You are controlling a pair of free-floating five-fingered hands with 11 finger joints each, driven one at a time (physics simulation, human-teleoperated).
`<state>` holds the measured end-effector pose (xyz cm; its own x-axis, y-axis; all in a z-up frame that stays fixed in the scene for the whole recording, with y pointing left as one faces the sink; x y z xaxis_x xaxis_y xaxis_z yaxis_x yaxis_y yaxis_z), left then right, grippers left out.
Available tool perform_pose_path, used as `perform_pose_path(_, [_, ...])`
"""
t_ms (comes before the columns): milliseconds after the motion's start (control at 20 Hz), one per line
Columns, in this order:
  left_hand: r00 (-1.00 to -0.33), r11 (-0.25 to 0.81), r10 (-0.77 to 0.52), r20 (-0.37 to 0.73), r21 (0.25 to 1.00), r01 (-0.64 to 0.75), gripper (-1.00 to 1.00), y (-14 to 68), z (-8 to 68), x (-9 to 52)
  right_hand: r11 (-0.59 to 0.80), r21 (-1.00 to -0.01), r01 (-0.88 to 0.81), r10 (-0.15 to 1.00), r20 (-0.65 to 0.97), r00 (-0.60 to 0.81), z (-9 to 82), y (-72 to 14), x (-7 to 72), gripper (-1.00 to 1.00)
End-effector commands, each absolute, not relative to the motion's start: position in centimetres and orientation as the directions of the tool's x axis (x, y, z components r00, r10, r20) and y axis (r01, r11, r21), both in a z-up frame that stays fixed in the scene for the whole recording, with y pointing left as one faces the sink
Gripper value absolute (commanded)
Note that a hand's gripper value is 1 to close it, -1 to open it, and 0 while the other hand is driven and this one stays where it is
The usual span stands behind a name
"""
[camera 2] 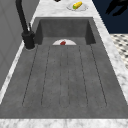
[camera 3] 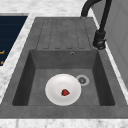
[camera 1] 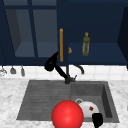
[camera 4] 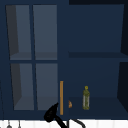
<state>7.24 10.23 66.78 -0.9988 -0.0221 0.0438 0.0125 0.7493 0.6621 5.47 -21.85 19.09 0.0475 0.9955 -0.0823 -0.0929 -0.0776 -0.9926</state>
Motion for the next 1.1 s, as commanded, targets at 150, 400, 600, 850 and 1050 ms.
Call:
perform_pose_path(150, [-0.993,0.829,-0.033,0.116,0.558,0.038,-1.00,11.1,66.9,7.8,-0.078,-0.993,-0.093,0.995,-0.082,0.048,19.1,-21.8,5.5,0.00])
perform_pose_path(400, [-0.990,0.834,-0.076,0.120,0.551,0.002,-1.00,10.9,67.0,6.7,-0.078,-0.993,-0.093,0.995,-0.082,0.048,19.1,-21.8,5.5,0.00])
perform_pose_path(600, [-0.989,0.838,-0.080,0.123,0.546,0.000,-1.00,10.8,67.0,6.4,-0.078,-0.993,-0.093,0.995,-0.082,0.048,19.1,-21.8,5.5,0.00])
perform_pose_path(850, [-0.989,0.842,-0.083,0.126,0.539,-0.002,-1.00,10.8,67.1,5.8,-0.078,-0.993,-0.093,0.995,-0.082,0.048,19.1,-21.8,5.5,0.00])
perform_pose_path(1050, [-0.988,0.846,-0.084,0.128,0.534,-0.003,-1.00,10.8,67.1,5.5,-0.078,-0.993,-0.093,0.995,-0.082,0.048,19.1,-21.8,5.5,0.00])
